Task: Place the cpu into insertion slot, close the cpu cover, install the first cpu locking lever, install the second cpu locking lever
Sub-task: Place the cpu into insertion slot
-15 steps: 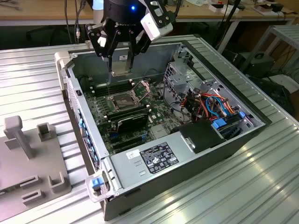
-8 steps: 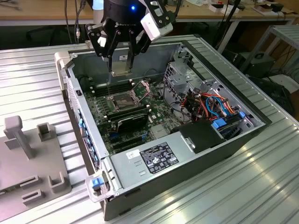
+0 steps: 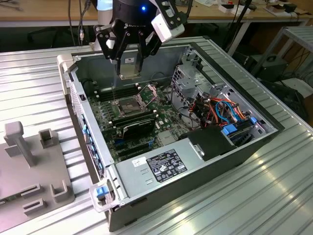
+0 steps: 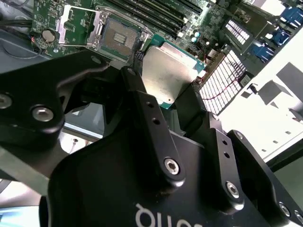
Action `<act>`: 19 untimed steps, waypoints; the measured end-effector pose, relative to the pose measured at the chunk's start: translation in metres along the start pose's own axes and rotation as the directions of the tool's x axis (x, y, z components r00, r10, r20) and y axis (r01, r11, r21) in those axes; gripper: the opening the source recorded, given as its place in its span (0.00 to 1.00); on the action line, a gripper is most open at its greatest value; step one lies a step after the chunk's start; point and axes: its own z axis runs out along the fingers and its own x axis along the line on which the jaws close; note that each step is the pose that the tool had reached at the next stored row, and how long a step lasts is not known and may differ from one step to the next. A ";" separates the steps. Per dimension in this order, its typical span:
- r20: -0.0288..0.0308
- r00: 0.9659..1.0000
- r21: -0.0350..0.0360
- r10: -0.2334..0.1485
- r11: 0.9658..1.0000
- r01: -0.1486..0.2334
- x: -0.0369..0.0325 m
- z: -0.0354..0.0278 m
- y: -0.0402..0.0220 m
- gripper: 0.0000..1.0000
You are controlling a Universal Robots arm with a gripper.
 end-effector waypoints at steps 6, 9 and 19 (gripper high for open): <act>0.003 0.998 0.001 0.068 0.998 -0.068 -0.0015 0.0004 0.0001 0.53; 0.006 0.992 0.002 0.128 0.992 -0.128 -0.0025 0.0009 0.0002 0.53; 0.013 0.961 0.004 0.276 0.961 -0.276 -0.0045 0.0025 0.0003 0.53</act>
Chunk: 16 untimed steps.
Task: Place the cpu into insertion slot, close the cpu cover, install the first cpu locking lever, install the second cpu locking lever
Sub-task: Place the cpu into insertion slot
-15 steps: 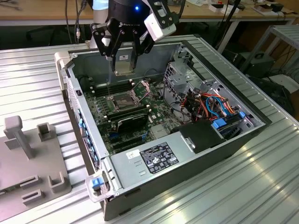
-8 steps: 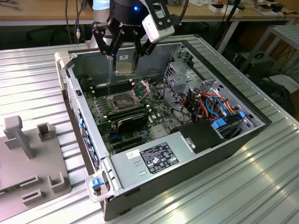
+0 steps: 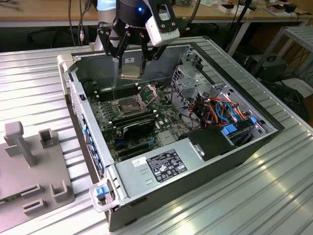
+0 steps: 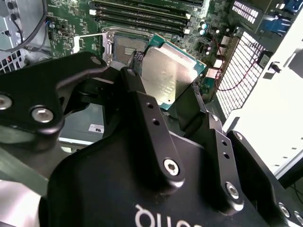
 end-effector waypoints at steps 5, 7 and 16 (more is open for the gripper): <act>0.000 1.000 0.000 0.001 1.000 -0.001 0.0000 0.0000 0.0000 0.53; 0.000 1.000 0.000 0.001 1.000 -0.001 0.0000 0.0000 0.0000 0.53; 0.004 0.996 0.002 0.094 0.996 -0.094 0.0000 0.0016 0.0000 0.53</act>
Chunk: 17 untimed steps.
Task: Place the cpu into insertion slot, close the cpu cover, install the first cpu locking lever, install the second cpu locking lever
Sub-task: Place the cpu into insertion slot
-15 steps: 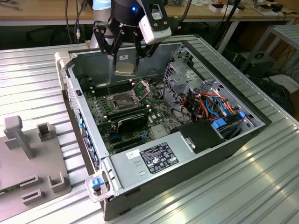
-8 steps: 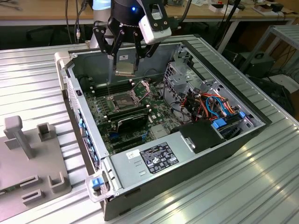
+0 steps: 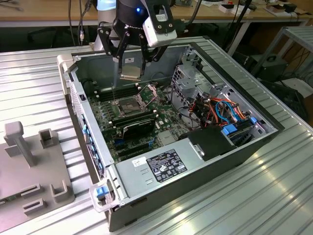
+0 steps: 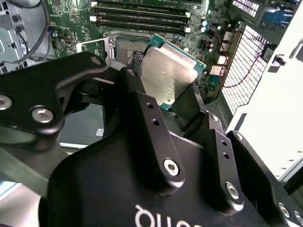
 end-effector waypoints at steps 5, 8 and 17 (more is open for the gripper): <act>0.004 0.997 0.002 0.081 0.997 -0.081 0.0001 0.0014 -0.0001 0.53; 0.006 0.992 0.002 0.126 0.992 -0.126 0.0001 0.0023 -0.0001 0.53; 0.008 0.985 0.003 0.173 0.985 -0.173 0.0001 0.0031 -0.0002 0.53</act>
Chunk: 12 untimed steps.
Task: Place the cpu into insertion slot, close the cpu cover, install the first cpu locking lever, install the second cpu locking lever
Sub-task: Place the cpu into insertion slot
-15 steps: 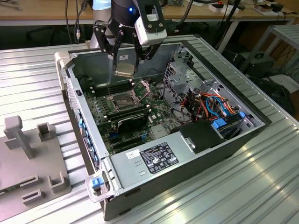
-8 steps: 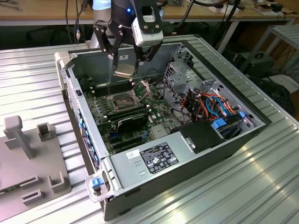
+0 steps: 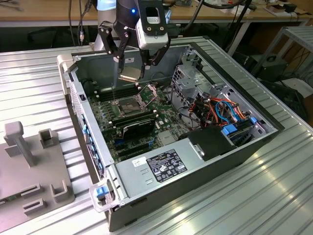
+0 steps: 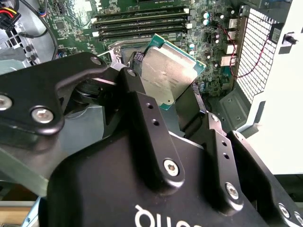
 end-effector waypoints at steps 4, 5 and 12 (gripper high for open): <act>0.000 1.000 0.000 0.000 1.000 0.000 0.0000 0.0000 0.0000 0.53; 0.000 1.000 0.000 0.000 1.000 0.000 0.0000 0.0000 0.0000 0.53; 0.001 1.000 0.001 0.027 1.000 -0.027 -0.0001 0.0000 0.0001 0.53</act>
